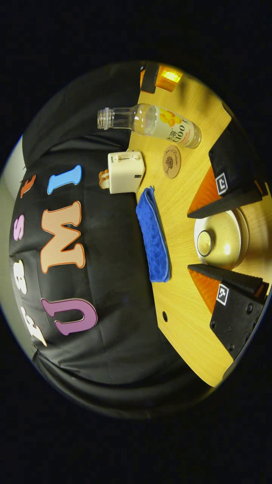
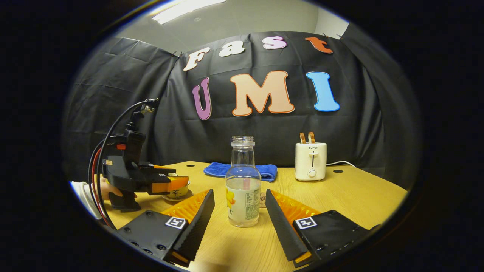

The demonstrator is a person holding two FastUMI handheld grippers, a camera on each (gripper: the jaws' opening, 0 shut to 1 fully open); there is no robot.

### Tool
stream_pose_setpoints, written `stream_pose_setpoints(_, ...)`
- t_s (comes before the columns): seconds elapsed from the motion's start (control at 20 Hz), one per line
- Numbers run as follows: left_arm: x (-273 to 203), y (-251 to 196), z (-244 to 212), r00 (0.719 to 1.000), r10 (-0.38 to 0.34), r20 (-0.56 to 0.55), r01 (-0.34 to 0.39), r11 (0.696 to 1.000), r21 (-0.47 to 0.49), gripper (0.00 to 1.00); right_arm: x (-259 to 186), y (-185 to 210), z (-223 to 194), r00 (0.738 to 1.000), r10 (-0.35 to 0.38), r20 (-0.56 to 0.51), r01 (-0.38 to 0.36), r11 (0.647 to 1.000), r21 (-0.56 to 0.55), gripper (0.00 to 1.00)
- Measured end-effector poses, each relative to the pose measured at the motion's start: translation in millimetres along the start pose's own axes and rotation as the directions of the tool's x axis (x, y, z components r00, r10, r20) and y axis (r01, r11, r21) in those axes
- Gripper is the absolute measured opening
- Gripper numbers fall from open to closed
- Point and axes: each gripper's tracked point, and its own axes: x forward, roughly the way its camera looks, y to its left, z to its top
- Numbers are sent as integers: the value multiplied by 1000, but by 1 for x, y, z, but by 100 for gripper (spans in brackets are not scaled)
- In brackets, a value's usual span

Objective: Open the teacup lid with one hand, grasp the water bottle and pour water into the teacup with the other hand; after pouring, place the water bottle on the coaster and then close the teacup lid.

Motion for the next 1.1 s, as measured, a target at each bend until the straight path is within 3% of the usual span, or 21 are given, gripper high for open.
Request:
stream_pose_setpoints(0.15, -1, -3, 2, 1000, -2, 4, 2, 1000, 29, 61, 0, 0, 1, 1000, 2, 0, -2, 1000, 0, 88)
stream_pose_setpoints(0.25, -1, 1, 5, 1000, 20, 23, -21, 999, 47, 48, -1, 0, 0, 1000, 3, 0, -3, 1000, 0, 88)
stream_pose_setpoints(0.3, 0, 1, 5, 999, 23, 28, -24, 999, 46, 36, -1, 0, 0, 1000, 3, 0, -3, 1000, 1, 87)
stream_pose_setpoints(0.4, -1, 1, 7, 999, 17, 34, -18, 999, 33, 29, -1, 0, -1, 1000, 4, -2, -4, 1000, 0, 87)
stream_pose_setpoints(0.55, -2, 2, 7, 999, 12, 41, -12, 1000, 15, 27, 0, -1, -1, 1000, 4, -4, -4, 1000, 1, 90)
stream_pose_setpoints(1.1, -32, 16, 12, 992, 50, 118, -41, 996, -78, 26, 6, 1, -5, 999, 17, -27, -17, 1000, 7, 87)
